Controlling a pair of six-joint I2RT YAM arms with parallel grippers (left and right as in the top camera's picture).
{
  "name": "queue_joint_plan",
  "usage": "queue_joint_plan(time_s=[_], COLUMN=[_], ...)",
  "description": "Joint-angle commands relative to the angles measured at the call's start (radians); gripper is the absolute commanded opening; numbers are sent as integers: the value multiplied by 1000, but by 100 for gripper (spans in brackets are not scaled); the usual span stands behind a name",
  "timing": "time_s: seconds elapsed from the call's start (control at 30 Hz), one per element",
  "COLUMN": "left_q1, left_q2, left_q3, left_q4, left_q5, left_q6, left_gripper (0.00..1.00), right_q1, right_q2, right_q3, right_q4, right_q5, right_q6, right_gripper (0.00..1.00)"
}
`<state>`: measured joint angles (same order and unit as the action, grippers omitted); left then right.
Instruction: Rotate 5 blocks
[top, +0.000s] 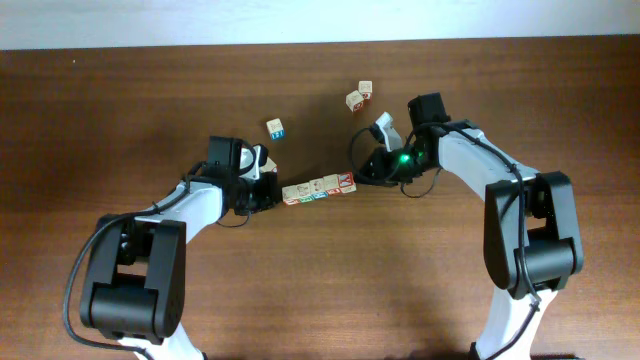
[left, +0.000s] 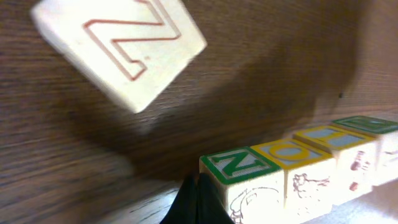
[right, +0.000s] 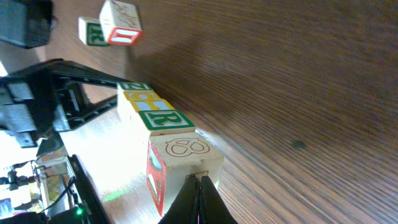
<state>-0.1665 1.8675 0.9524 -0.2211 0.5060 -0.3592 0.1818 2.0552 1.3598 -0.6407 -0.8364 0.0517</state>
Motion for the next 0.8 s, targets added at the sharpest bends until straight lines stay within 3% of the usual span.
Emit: queue_joint_plan(time_s=[0.0, 0.77], left_q1=[-32, -32], left_q2=[6, 6], left_q3=[-3, -3], left_q4=[11, 11], left_q5=[127, 127], left_q6=[8, 8], left_gripper=[0, 0], right_q1=[86, 185], right_q2=[-26, -26], right_q3=[23, 100], right_q4=[-7, -67], right_q5=[-95, -46], right_q6=[-10, -10], right_gripper=[4, 4])
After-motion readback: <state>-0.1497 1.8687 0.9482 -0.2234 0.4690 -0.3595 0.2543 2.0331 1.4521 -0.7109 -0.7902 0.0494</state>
